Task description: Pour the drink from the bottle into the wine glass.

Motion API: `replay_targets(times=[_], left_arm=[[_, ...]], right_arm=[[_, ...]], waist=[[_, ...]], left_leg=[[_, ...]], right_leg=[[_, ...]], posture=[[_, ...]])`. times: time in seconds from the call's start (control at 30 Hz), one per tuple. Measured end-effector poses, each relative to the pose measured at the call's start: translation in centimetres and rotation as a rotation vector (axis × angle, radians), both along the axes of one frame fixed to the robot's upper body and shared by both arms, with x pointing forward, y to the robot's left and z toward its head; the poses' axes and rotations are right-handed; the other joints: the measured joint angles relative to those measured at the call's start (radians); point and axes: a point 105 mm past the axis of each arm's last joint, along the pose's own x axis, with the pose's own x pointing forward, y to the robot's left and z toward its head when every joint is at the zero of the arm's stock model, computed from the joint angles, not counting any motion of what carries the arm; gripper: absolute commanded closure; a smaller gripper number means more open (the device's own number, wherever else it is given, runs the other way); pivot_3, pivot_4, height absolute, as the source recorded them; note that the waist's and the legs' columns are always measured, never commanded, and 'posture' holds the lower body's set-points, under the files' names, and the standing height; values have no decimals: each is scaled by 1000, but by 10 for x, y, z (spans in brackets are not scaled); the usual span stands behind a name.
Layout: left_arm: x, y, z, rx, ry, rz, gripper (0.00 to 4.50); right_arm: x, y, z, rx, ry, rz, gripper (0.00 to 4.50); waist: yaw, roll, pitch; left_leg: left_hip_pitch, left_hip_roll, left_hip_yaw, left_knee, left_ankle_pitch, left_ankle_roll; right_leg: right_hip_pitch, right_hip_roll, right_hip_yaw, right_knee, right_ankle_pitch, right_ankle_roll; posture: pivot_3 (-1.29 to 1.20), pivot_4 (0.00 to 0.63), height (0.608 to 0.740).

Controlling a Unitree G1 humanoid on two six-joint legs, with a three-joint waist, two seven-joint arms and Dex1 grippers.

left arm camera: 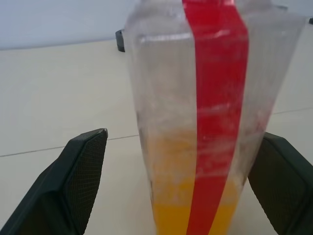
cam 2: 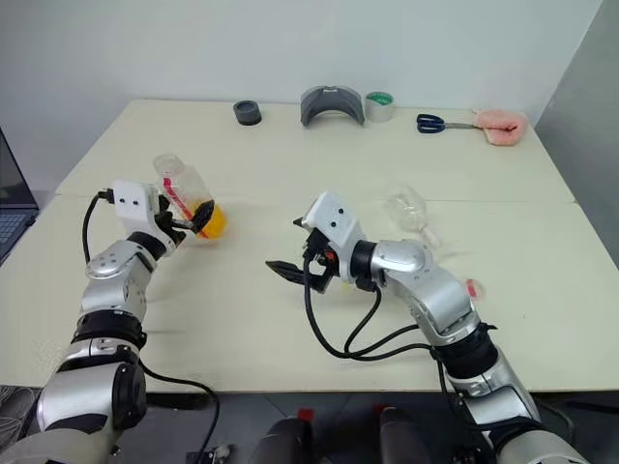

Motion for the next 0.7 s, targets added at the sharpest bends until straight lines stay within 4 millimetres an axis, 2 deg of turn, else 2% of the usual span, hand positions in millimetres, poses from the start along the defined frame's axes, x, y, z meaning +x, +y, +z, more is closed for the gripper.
replay_targets(times=[0.17,0.37,0.5,0.6,0.7], left_arm=[[-9,-4,-21,-9,18,6,25],[-22,-4,-24,-1,-21,29,25],[-42,-5,-34,30,-15,30,25],[-61,-23,-44,74,7,-39,25],[-77,-47,-56,94,48,-137,25]], right_arm=[[-3,1,0,6,-9,-1,0],[-7,0,-3,-1,-17,-14,0],[-11,-6,-6,-19,-16,-36,0],[-10,-25,-7,-54,-2,-86,0],[-2,-58,7,-39,6,-193,0]], waist=[[0,0,0],[-1,0,0],[0,0,0],[4,0,0],[10,0,0]], left_leg=[[0,0,0,0,0,0],[1,1,-1,0,0,0],[1,1,-2,0,0,0],[0,1,-2,0,0,0],[0,1,-1,0,0,0]], right_leg=[[0,0,0,0,0,0],[0,0,1,0,0,0],[0,-1,2,0,0,0],[0,-2,2,0,0,0],[2,-2,0,-2,0,0]], posture=[[0,150,740],[0,150,740],[0,150,740],[0,150,740],[0,150,740]])
